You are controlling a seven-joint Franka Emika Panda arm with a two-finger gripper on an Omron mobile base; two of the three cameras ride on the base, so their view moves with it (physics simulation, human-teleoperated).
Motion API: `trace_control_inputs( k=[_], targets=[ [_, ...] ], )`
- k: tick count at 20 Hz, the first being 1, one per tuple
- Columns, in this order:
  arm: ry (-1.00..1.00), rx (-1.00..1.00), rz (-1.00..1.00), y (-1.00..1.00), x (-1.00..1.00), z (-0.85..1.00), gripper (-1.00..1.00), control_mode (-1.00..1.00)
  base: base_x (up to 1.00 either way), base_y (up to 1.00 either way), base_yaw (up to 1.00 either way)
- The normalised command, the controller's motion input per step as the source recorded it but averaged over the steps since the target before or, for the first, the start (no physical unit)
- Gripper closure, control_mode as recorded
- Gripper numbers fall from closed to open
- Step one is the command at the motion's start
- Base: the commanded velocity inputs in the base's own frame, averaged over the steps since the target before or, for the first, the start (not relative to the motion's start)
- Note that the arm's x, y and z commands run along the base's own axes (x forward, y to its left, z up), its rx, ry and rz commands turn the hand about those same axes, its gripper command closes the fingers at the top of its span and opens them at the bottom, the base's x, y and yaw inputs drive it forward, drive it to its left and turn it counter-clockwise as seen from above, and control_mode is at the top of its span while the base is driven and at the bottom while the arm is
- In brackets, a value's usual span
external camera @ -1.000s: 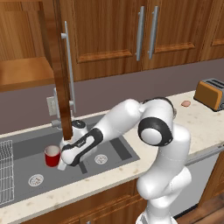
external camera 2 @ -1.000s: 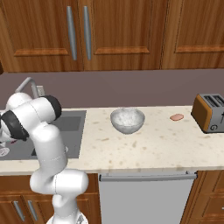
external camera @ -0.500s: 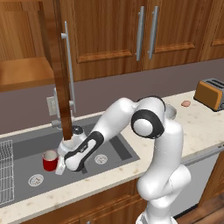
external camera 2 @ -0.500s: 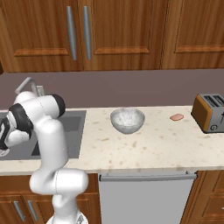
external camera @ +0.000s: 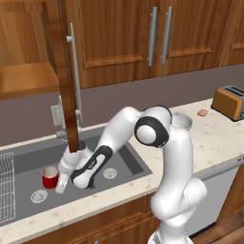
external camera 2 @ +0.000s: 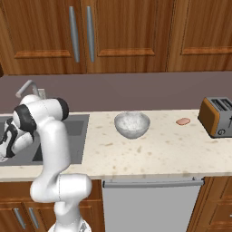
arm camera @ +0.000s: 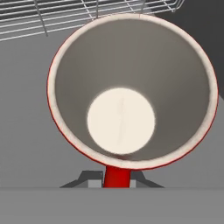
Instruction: Pick the mug and place it in the sink. Pick the bowl and place it in the open cabinet and then close the cabinet.
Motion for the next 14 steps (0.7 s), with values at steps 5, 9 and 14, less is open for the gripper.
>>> trace_control_inputs(
  k=[5, 9, 14],
  targets=[
    [0.0, -0.01, 0.0, 0.28, 0.08, -0.11, 1.0, -1.0, 0.0, 0.0, 0.0],
    [0.0, 0.0, 0.0, 0.27, 0.06, -0.19, 1.0, -1.0, 0.0, 0.0, 0.0],
    [0.0, 0.0, 0.0, 0.27, 0.08, -0.23, 1.0, -1.0, 0.0, 0.0, 0.0]
  ],
)
